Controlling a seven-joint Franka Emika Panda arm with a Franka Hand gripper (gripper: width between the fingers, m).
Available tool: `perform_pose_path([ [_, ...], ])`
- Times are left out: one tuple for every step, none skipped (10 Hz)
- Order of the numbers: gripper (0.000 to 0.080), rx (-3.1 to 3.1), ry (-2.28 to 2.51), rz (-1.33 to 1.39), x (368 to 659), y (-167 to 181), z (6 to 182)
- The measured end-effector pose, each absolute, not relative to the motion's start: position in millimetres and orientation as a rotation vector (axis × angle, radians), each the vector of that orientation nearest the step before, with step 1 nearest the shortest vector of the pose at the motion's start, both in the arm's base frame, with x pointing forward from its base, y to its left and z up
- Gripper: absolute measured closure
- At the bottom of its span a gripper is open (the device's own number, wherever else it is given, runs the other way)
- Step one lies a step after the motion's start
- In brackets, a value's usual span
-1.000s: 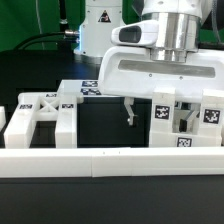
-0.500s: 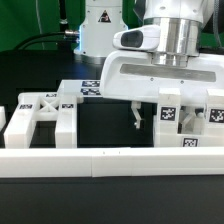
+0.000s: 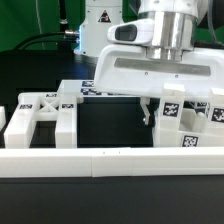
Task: Assemble chair
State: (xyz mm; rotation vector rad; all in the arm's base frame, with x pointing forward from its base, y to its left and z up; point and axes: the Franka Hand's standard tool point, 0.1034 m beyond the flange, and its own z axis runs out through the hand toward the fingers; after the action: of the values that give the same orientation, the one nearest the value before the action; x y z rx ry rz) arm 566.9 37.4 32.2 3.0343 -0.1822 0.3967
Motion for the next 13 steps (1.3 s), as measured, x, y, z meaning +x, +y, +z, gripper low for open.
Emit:
perform_pose_path([
  [0.0767, 3.048, -0.163, 0.381, 563.7, 32.8, 44.3],
  [0.0767, 3.065, -0.148, 0.363, 562.4, 28.9, 58.2],
  [0.0767, 3.085, -0.131, 0.328, 561.5, 23.9, 71.0],
  [0.0767, 3.109, -0.127, 0.263, 561.8, 18.1, 83.7],
  [0.0767, 3.105, -0.134, 0.284, 569.4, 13.1, 90.6],
  [0.0767, 3.11, -0.136, 0.245, 564.3, 14.9, 84.6],
  [0.0767, 3.135, -0.14, 0.122, 558.2, 17.8, 82.9],
  [0.0767, 3.151, -0.146, 0.019, 556.7, 18.9, 83.8],
  [0.0767, 3.162, -0.159, -0.115, 552.6, 18.7, 83.0],
  [0.0767, 3.162, -0.206, -0.245, 545.7, 13.4, 82.5],
  [0.0767, 3.155, -0.251, -0.453, 534.6, 8.1, 83.4],
  [0.0767, 3.137, -0.269, -0.619, 534.2, 2.2, 82.9],
  [0.0767, 3.117, -0.271, -0.747, 534.2, -3.2, 81.0],
])
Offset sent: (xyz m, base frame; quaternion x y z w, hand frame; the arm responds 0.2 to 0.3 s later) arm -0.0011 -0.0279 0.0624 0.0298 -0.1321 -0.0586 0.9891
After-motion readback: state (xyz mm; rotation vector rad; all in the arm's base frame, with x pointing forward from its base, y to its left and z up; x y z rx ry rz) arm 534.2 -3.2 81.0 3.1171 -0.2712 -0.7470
